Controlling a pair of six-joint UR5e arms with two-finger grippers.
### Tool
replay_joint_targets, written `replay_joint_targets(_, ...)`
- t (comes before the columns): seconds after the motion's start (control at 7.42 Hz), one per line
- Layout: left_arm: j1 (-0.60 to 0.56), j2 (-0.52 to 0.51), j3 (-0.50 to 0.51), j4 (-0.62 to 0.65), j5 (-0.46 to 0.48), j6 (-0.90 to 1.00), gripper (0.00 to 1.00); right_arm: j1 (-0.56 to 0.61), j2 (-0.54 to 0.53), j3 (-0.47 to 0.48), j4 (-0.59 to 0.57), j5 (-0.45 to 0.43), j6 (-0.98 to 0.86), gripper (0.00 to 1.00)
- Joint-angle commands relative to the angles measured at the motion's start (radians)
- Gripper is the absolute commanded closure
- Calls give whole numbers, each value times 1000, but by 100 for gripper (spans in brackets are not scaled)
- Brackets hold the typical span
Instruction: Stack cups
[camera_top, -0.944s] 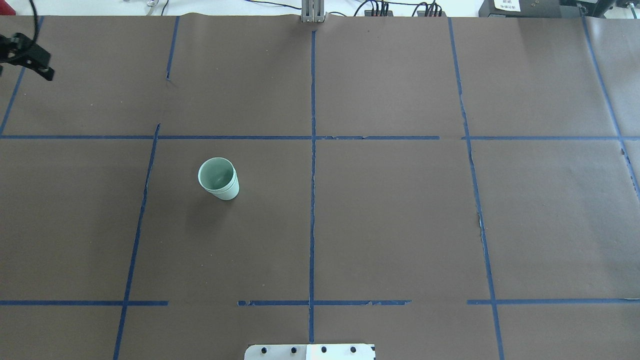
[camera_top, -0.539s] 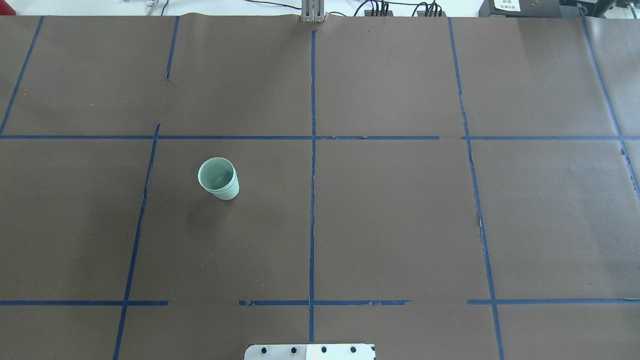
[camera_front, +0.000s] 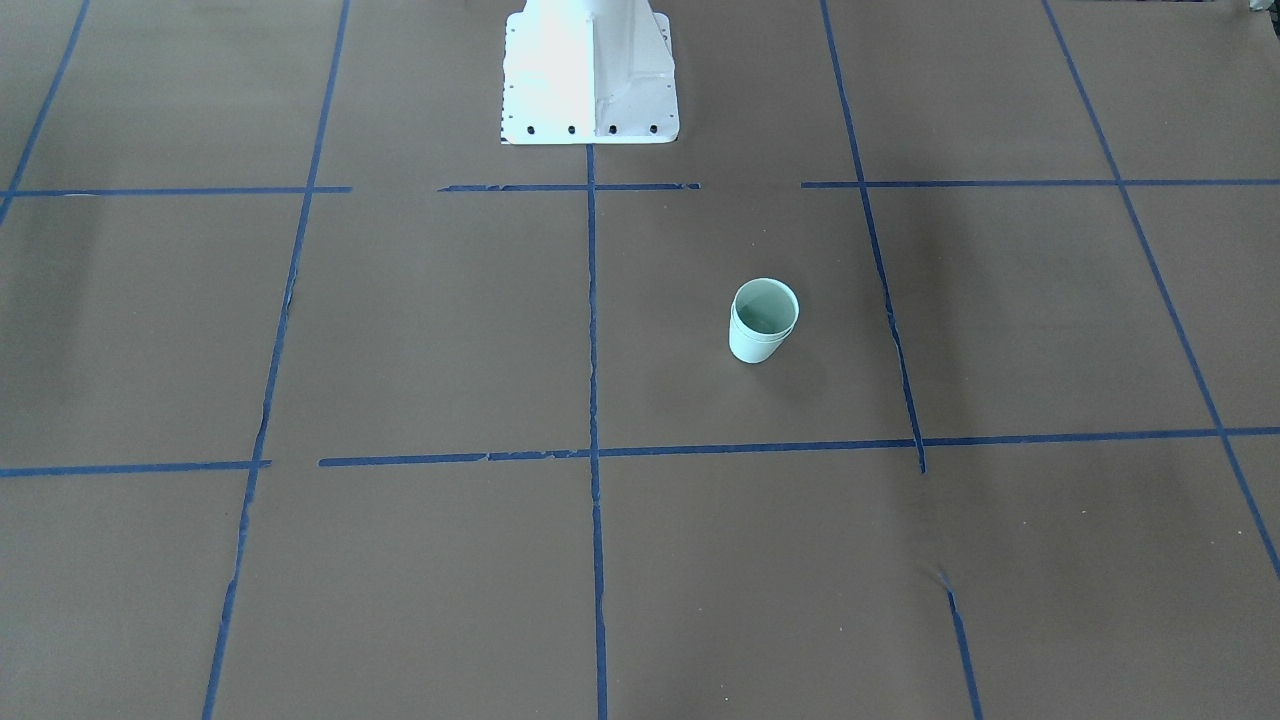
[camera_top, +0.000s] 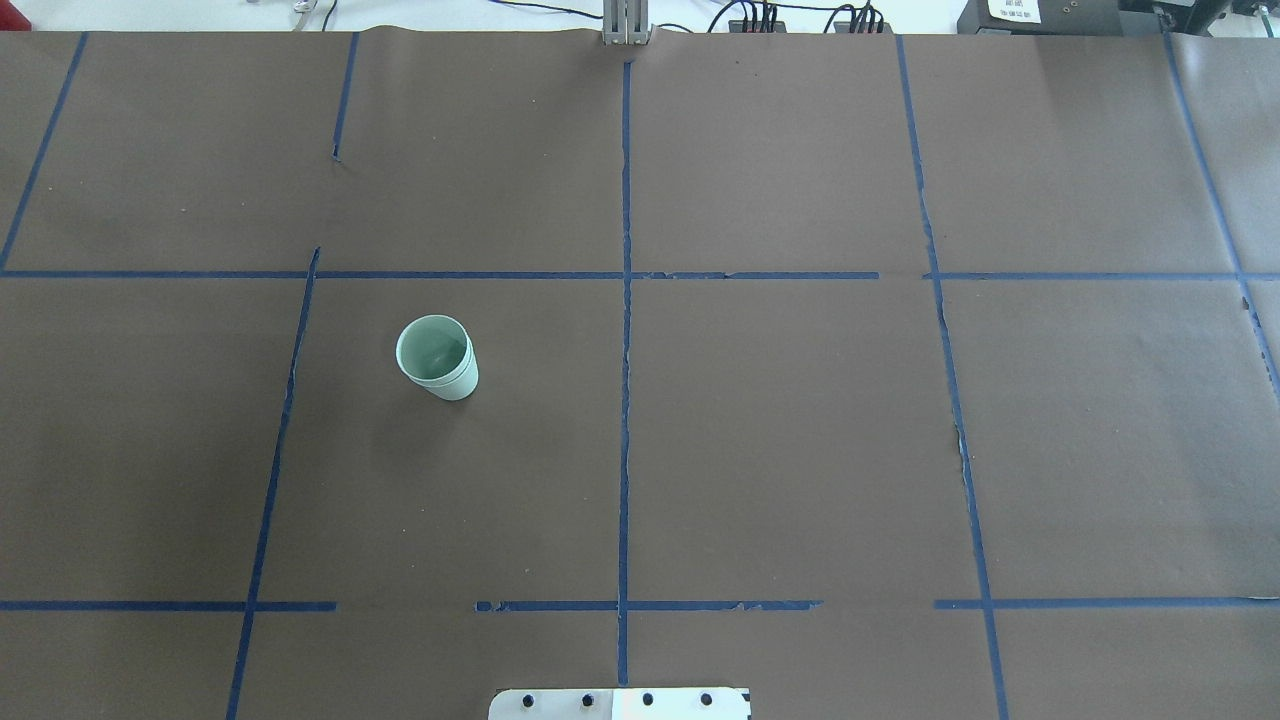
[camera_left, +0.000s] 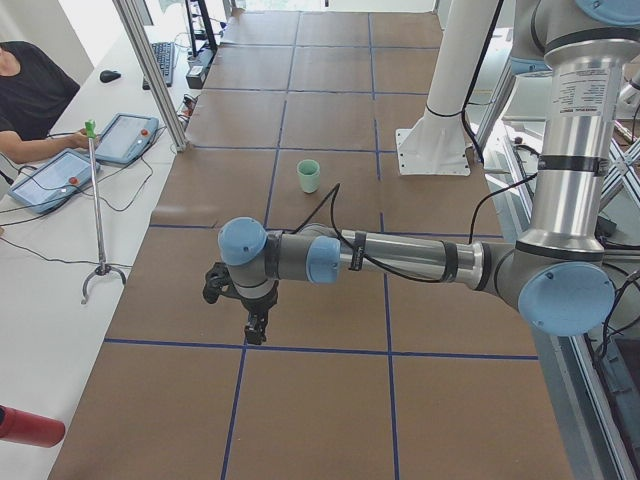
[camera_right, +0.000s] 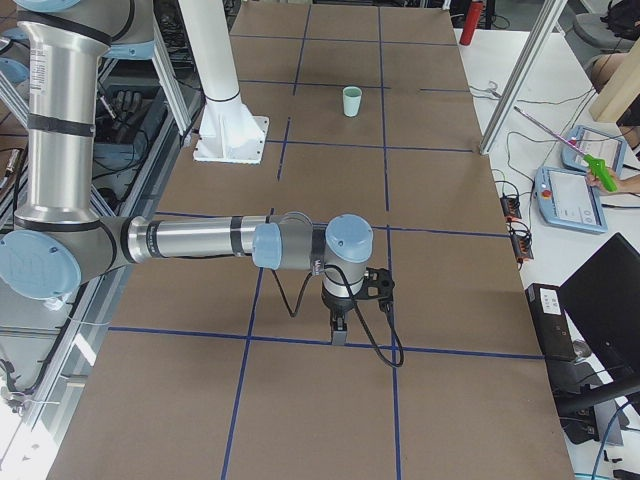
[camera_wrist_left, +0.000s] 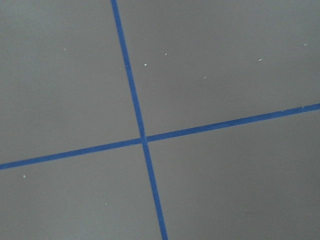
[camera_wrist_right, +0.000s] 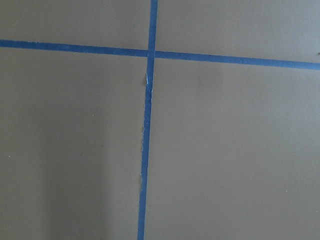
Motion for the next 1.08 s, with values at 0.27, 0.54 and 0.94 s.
replay_joint_targets(0.27, -48, 9, 1, -2, 1, -6, 0, 0, 0, 0, -1, 0, 0, 0)
replay_joint_targets(0.54, -60, 7, 1, -2, 1, -4, 0, 0, 0, 0, 0, 0, 0, 0)
replay_joint_targets(0.94, -62, 4, 1, -2, 1, -4, 0, 0, 0, 0, -1, 0, 0, 0)
